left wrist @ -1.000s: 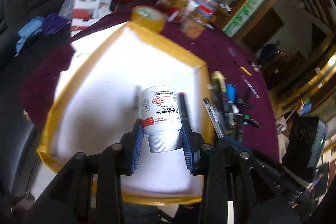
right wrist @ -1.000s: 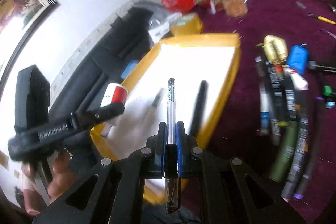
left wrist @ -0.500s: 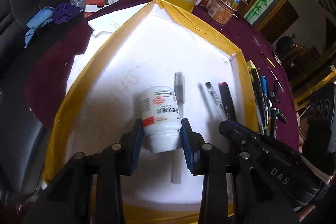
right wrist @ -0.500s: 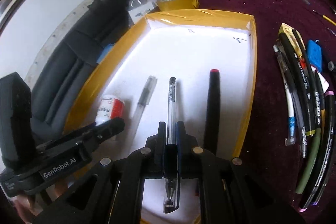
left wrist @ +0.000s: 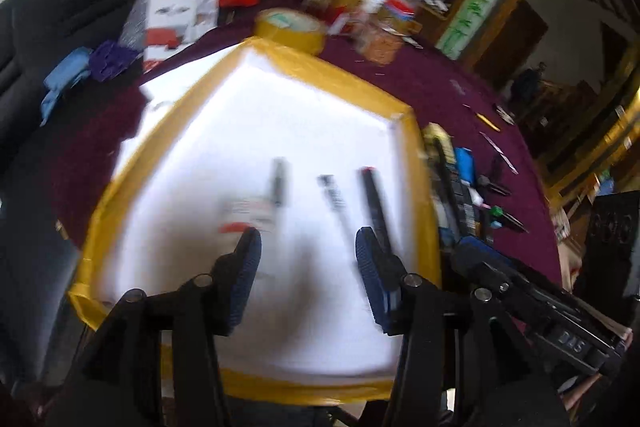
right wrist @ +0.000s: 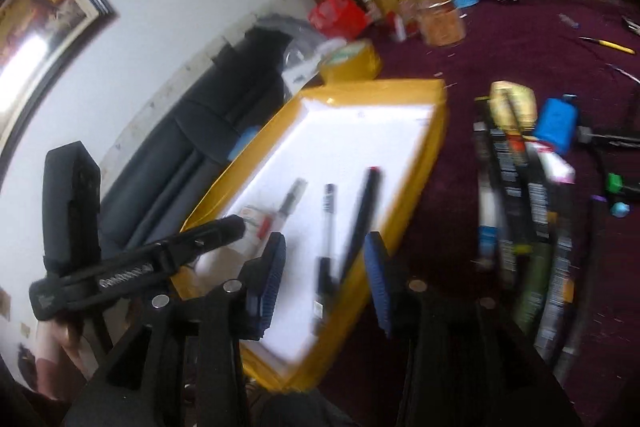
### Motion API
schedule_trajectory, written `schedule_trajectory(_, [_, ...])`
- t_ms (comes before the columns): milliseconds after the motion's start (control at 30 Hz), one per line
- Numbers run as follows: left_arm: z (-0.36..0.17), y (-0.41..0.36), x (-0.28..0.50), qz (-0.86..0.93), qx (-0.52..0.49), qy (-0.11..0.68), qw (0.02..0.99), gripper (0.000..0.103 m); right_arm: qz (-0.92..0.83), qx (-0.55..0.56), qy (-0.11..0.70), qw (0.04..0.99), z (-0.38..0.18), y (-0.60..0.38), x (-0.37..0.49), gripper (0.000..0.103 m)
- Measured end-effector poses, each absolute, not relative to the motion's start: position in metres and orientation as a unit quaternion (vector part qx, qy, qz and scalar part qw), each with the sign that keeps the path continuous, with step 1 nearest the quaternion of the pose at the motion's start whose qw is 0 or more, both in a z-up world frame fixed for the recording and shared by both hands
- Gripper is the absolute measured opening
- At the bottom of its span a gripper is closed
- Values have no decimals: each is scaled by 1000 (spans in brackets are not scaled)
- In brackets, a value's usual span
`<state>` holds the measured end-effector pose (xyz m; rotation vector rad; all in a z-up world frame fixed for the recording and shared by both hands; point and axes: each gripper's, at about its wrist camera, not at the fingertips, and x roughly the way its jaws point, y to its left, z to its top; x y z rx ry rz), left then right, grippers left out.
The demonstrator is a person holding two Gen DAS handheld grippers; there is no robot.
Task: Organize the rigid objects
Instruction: 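Carry the pen and bottle into the tray and open both tools, then grasp a pink-ended black marker with the left tool while the right tool grasps a green-capped marker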
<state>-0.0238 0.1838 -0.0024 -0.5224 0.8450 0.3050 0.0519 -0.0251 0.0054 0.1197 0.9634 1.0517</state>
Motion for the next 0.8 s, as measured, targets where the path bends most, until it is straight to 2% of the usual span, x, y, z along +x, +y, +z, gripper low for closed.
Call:
schedule_trajectory(100, [8, 151, -10, 108, -236, 405, 877, 54, 471, 90, 444, 757, 0, -66, 63, 42])
schedule_trajectory(200, [11, 118, 5, 72, -226, 413, 879, 54, 449, 109, 445, 767, -4, -108, 79, 42])
schedule_trajectory(400, [4, 54, 41, 4, -201, 451, 869, 54, 417, 38, 434, 798, 6, -166, 121, 42])
schedule_trajectory(633, [-28, 11, 84, -31, -205, 503, 839, 53, 407, 33, 443, 798, -8, -202, 185, 42])
schedule_trajectory(800, [-43, 8, 99, -10, -217, 515, 829, 34, 406, 2, 451, 795, -18, -198, 220, 44])
